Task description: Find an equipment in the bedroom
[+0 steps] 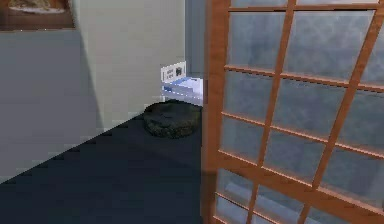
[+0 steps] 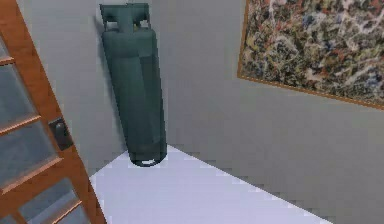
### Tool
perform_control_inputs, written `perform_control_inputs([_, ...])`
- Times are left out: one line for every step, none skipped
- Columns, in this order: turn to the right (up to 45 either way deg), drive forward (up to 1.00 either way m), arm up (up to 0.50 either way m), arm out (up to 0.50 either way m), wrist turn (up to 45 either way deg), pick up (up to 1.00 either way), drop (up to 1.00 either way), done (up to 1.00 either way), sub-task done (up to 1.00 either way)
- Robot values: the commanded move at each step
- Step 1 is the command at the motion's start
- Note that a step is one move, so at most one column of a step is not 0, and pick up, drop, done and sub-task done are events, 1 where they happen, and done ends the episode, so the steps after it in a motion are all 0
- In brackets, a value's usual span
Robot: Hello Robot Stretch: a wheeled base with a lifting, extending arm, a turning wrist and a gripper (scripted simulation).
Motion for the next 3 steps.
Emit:
perform_control_inputs([0.0,0.25,0.0,0.0,0.0,0.0,0.0,0.0,0.0])
perform_control_inputs([-9.0,0.0,0.0,0.0,0.0,0.0,0.0,0.0,0.0])
perform_control_inputs([0.0,0.3,0.0,0.0,0.0,0.0,0.0,0.0,0.0])
